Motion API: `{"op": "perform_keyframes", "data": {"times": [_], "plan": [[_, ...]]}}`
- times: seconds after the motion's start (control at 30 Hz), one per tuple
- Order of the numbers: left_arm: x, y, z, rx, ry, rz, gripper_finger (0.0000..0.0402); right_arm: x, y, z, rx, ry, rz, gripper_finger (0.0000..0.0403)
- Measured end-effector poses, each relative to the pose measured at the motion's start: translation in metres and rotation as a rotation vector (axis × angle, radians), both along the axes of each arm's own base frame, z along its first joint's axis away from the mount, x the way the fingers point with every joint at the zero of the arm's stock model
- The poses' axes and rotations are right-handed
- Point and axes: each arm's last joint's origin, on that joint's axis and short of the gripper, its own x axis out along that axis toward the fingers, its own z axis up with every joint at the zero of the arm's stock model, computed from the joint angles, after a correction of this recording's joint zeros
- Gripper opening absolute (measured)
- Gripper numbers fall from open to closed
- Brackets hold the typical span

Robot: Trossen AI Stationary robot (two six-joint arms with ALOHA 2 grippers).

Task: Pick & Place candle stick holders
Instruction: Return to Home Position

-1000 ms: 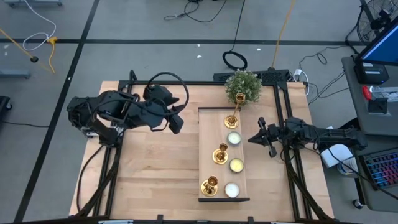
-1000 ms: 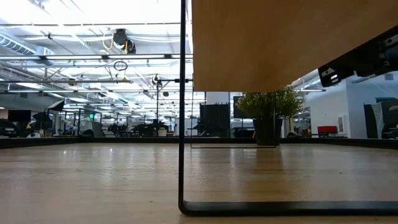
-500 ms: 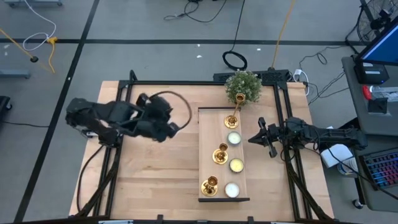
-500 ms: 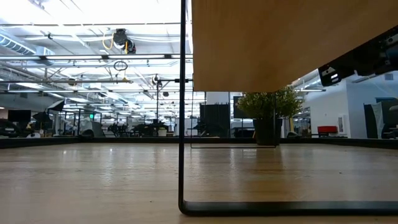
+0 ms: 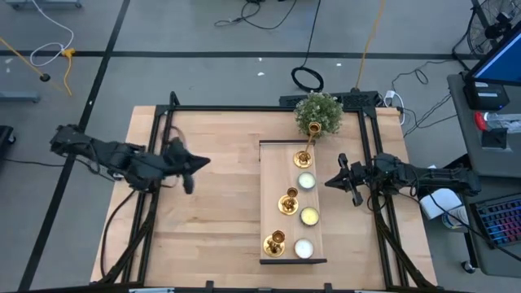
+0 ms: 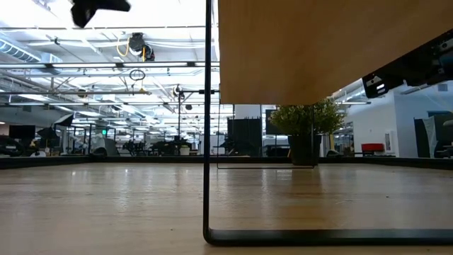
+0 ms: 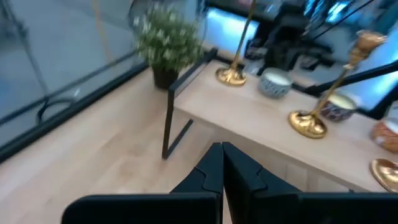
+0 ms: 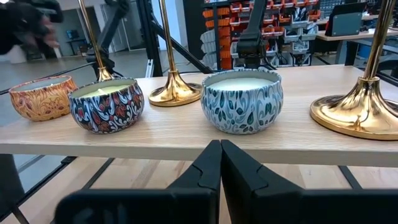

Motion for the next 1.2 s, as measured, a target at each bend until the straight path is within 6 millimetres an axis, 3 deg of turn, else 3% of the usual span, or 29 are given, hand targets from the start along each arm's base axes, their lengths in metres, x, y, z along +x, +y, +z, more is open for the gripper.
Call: {"op": "perform_keyframes", "data": {"times": [0.2, 0.33, 0.73, 1.2], "plan": [[-0.040, 0.014, -0.045, 0.063, -0.093, -0.043, 0.0002, 0.000, 0.000, 0.000, 0.000, 0.001, 0.000, 0.0008], [-0.056, 0.018, -0.071, 0.142, -0.138, -0.142, 0.0001, 0.000, 0.000, 0.000, 0.000, 0.000, 0.000, 0.0008], [-0.059, 0.017, -0.158, 0.108, -0.224, -0.216, 0.0001, 0.000, 0.000, 0.000, 0.000, 0.000, 0.000, 0.0009], [-0.055, 0.025, -0.159, 0.229, -0.230, -0.243, 0.0005, 0.000, 0.000, 0.000, 0.000, 0.000, 0.001, 0.0008]]}}
